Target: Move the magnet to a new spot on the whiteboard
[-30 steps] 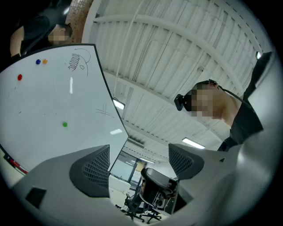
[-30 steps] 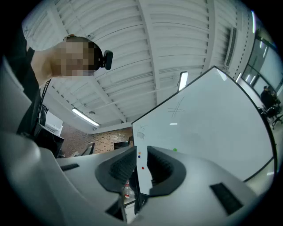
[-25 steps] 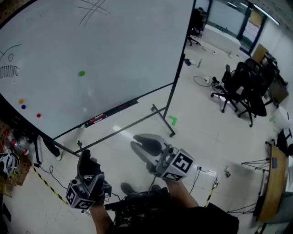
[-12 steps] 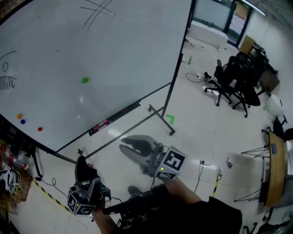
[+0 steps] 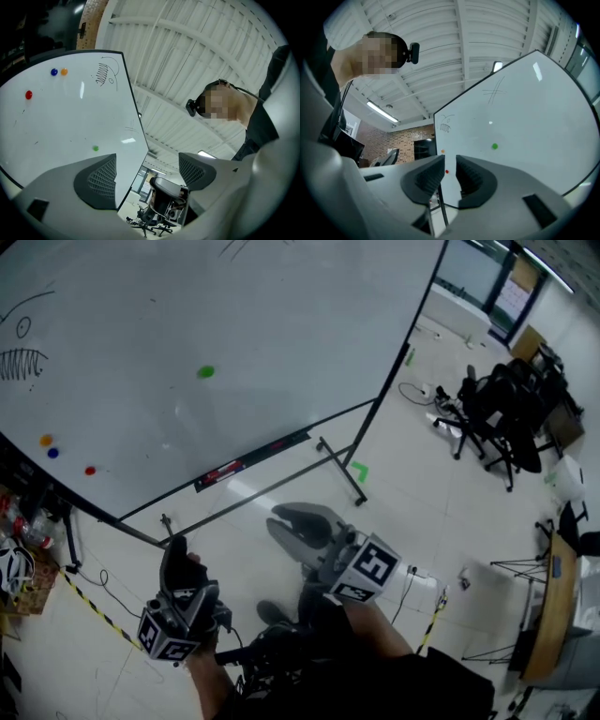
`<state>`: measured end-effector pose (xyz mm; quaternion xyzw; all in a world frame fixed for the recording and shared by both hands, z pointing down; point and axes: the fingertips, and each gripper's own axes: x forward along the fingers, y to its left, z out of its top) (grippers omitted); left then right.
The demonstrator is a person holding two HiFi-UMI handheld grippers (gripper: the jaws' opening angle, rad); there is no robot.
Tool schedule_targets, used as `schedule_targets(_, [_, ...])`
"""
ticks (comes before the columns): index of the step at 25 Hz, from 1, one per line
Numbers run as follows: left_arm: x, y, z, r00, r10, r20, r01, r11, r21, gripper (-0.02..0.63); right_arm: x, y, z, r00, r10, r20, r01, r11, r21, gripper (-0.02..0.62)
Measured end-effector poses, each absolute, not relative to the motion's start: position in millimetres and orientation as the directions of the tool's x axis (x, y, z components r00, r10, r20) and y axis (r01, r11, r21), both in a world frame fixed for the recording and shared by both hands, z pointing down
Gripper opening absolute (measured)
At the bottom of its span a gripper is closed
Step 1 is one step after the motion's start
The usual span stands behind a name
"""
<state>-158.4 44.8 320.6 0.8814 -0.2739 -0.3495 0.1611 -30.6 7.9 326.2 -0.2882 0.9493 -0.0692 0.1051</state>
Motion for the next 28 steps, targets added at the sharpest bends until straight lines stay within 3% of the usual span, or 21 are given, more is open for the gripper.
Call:
schedule_targets(17, [-107,-59,305,0.553,-0.685,-0.473,-0.534,-0.728,0.43,0.413,24,-120,325,-0.833,-0.508,-0.219,-0.484,0.861,-0.156,0.077])
schedule_targets(28, [-79,-92,315,0.531,-0.736,-0.421,-0.588,-0.677,0.443,0.413,35,-165,337,-0.826,-0.544,-0.145,-0.549,0.836,-0.009,0.077])
